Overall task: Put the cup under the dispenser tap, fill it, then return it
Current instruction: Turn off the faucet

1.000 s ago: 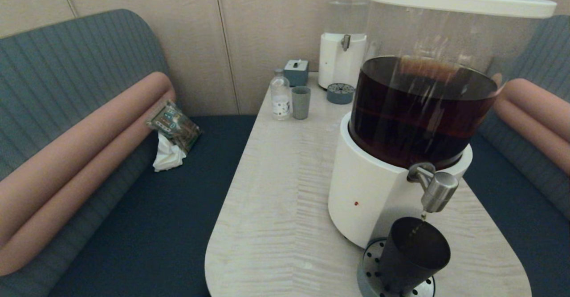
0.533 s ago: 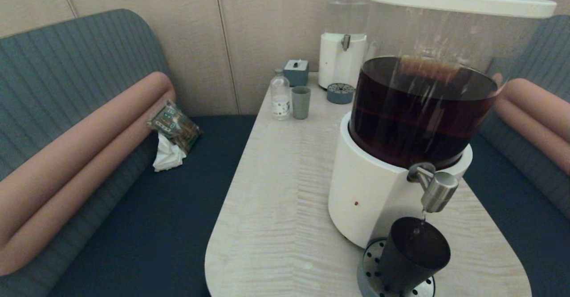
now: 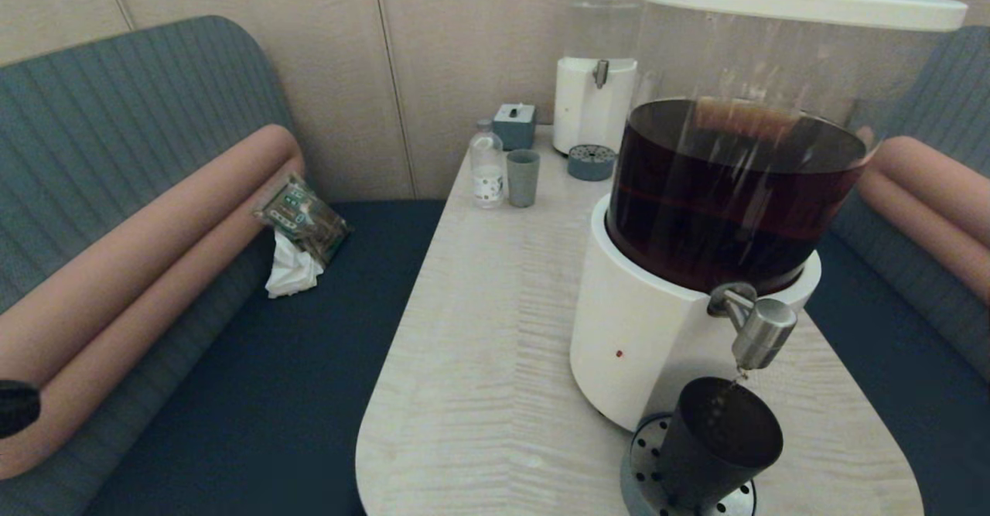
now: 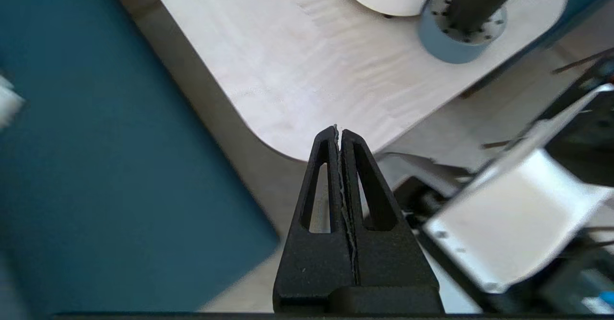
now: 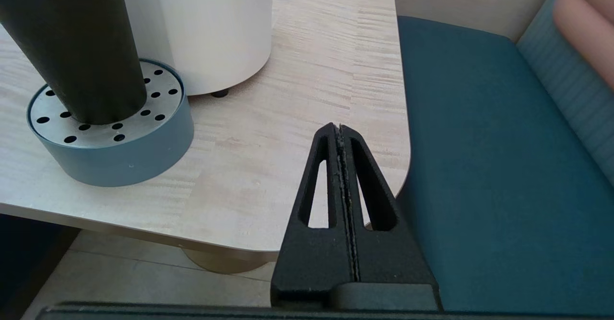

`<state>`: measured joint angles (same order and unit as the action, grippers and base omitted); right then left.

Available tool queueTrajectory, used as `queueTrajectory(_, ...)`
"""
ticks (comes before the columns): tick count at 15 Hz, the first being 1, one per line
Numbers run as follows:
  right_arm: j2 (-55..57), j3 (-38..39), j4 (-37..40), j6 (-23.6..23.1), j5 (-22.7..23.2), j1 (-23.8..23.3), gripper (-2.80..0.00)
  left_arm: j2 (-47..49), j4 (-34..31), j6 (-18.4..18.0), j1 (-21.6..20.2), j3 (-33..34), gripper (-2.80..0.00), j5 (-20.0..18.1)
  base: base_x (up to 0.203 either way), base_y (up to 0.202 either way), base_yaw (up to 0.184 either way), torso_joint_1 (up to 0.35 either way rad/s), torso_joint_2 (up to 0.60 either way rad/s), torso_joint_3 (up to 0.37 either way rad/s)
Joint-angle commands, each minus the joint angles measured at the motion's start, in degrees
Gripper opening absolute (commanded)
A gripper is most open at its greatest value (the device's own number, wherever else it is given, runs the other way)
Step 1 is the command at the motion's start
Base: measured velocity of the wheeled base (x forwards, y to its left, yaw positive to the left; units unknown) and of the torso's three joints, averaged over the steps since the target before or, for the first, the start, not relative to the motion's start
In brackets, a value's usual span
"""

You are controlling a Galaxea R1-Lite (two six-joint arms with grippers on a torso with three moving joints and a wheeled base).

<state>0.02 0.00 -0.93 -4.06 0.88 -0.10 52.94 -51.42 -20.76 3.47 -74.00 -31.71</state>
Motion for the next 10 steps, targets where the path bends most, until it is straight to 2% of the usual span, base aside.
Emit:
queueTrajectory(1,-0.4,0.4,0.0,-0.1,0.0,0.0,-2.80,3.5,-0.1,-2.6,0.0,-2.2,-2.80,-0.1,0.000,0.000,0.000,0.000,0.00,0.000)
queueTrajectory(4,-0.3,0.4,0.0,-0.1,0.0,0.0,-2.80,8.7,3.0,-6.5,1.5,-5.4,-2.80,-1.1,0.000,0.000,0.000,0.000,0.00,0.000)
queueTrajectory(8,-0.3,0.4,0.0,-0.1,0.0,0.0,-2.80,14.5,6.8,-7.2,15.9,-5.6,-2.80,-2.2,0.000,0.000,0.000,0.000,0.00,0.000)
queueTrajectory(9,-0.3,0.4,0.0,-0.1,0.0,0.0,-2.80,17.5,10.2,-7.2,17.9,-5.7,-2.80,-0.9,0.000,0.000,0.000,0.000,0.00,0.000)
queueTrajectory(10,-0.3,0.4,0.0,-0.1,0.0,0.0,-2.80,20.1,16.2,-7.1,19.7,-5.7,-2.80,1.5,0.000,0.000,0.000,0.000,0.00,0.000)
